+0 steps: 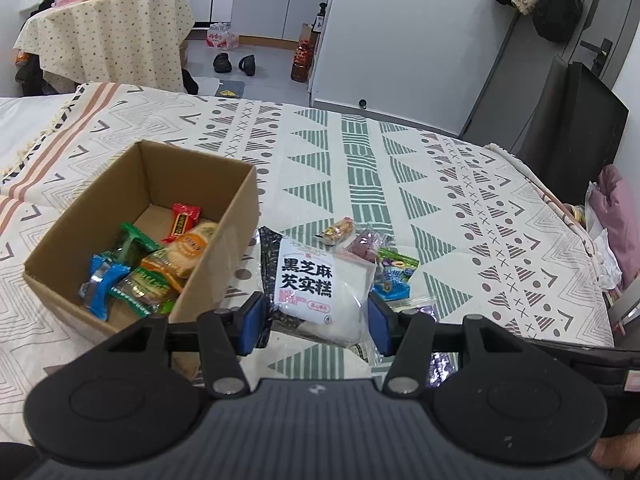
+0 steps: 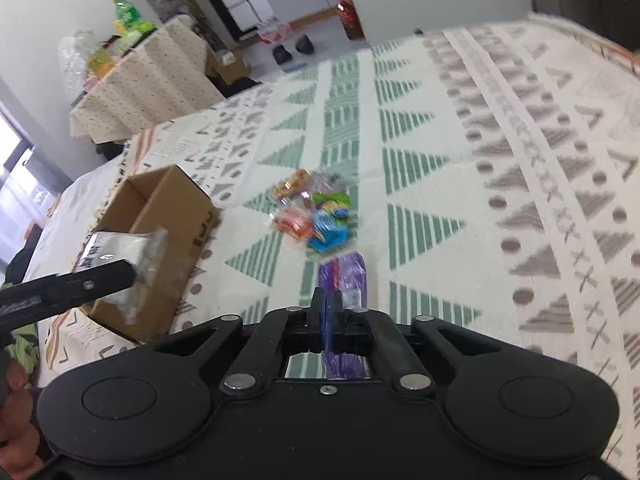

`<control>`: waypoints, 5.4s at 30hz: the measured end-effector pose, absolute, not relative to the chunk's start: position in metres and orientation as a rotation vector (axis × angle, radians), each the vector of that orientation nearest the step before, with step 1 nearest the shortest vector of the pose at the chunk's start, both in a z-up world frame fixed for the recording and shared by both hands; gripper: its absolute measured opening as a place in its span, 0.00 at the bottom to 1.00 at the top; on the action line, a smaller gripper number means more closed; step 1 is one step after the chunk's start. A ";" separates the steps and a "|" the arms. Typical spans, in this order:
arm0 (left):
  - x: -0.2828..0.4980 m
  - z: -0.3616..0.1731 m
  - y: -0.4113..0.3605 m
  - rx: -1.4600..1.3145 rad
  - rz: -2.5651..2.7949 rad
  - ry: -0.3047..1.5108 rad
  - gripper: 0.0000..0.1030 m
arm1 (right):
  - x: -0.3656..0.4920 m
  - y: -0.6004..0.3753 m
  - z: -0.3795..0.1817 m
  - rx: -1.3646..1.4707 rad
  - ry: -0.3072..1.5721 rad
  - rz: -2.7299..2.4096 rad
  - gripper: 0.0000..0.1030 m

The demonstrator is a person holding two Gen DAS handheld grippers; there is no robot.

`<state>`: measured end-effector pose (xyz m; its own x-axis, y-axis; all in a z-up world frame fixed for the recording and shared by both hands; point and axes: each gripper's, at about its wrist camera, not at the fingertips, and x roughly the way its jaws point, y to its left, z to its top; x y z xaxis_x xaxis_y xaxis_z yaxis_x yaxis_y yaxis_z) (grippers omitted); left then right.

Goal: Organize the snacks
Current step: 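Carry the white packet and purple bar over the box and release both, then move both open tools back toward the remaining snacks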

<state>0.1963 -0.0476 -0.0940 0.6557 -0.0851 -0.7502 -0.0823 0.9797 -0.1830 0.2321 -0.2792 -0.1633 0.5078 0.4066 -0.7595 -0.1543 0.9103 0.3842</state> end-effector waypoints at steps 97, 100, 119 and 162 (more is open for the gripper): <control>0.203 -0.072 0.140 -0.399 0.249 0.790 0.76 | 0.275 -0.067 -0.102 0.309 0.915 0.603 0.50; 0.203 -0.073 0.141 -0.389 0.259 0.796 0.83 | 0.271 -0.069 -0.100 0.281 0.909 0.602 0.51; 0.204 -0.070 0.096 -0.359 0.175 0.826 1.00 | 0.253 -0.167 -0.103 0.210 0.905 0.465 0.72; 0.255 -0.123 -0.051 -0.288 -0.009 0.876 0.71 | 0.278 -0.280 -0.198 0.385 0.918 0.435 0.59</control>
